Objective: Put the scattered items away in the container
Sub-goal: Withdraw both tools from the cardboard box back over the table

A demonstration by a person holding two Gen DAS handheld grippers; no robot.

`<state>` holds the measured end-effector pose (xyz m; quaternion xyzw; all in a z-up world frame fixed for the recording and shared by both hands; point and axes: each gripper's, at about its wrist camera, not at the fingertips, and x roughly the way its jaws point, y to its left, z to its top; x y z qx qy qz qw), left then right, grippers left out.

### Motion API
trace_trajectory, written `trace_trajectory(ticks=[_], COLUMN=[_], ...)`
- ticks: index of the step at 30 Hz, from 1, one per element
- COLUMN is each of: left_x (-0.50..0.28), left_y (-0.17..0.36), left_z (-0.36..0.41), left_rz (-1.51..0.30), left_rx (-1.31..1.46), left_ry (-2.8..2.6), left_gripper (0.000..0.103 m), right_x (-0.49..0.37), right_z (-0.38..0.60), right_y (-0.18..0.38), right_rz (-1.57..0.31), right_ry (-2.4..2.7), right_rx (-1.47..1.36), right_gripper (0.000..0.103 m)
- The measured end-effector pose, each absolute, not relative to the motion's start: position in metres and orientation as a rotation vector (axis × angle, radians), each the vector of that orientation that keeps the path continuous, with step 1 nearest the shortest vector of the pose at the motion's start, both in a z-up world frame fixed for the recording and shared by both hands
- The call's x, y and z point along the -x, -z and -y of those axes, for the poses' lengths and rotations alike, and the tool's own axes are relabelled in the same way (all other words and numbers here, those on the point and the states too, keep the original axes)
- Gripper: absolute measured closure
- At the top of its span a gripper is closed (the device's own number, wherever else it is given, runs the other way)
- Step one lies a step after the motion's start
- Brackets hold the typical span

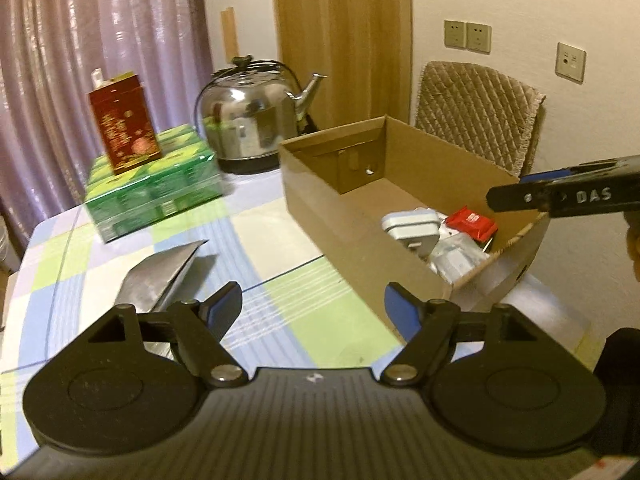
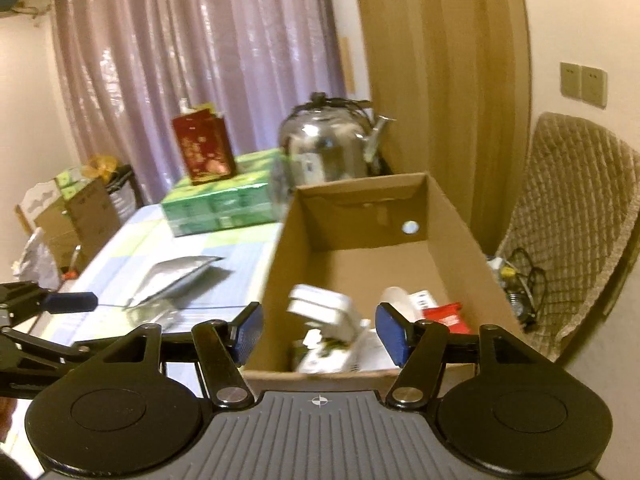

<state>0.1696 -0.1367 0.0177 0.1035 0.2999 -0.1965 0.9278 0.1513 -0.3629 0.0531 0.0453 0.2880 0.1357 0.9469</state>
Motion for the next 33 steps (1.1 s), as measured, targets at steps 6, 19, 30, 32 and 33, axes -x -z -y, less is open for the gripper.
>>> trace_trajectory(ticks=[6,19,30,32,33], left_x=[-0.144,-0.103,-0.096,-0.098,-0.099], left_y=[-0.022,-0.017,0.001,0.003,0.004], left_z=[0.107,0.054,0.007,-0.001,-0.005], left_rz=[-0.624,-0.662,-0.704,-0.709,-0.713], left_rx=[-0.184,-0.112,-0.073,-0.081,-0.087], left_ry=[0.342,0.241,0.144,0.128,0.120], left_gripper=[0.025,0.017,0.015,0.015,0.015], right_x=[-0.130,-0.105,-0.103,-0.106,-0.108], right_z=[0.336,0.295,0.258,0.251,0.247], right_y=[-0.061,-0.047,-0.033,-0.030,-0.029], right_rz=[-0.586,-0.632,-0.667,-0.671,-0.673], right_ry=[-0.333,-0.413,-0.498,-0.510,-0.518], right_rx=[-0.077,-0.040,0.013,0.024,0.030], right_gripper=[0.042,0.030,0.024,0.018,0.017])
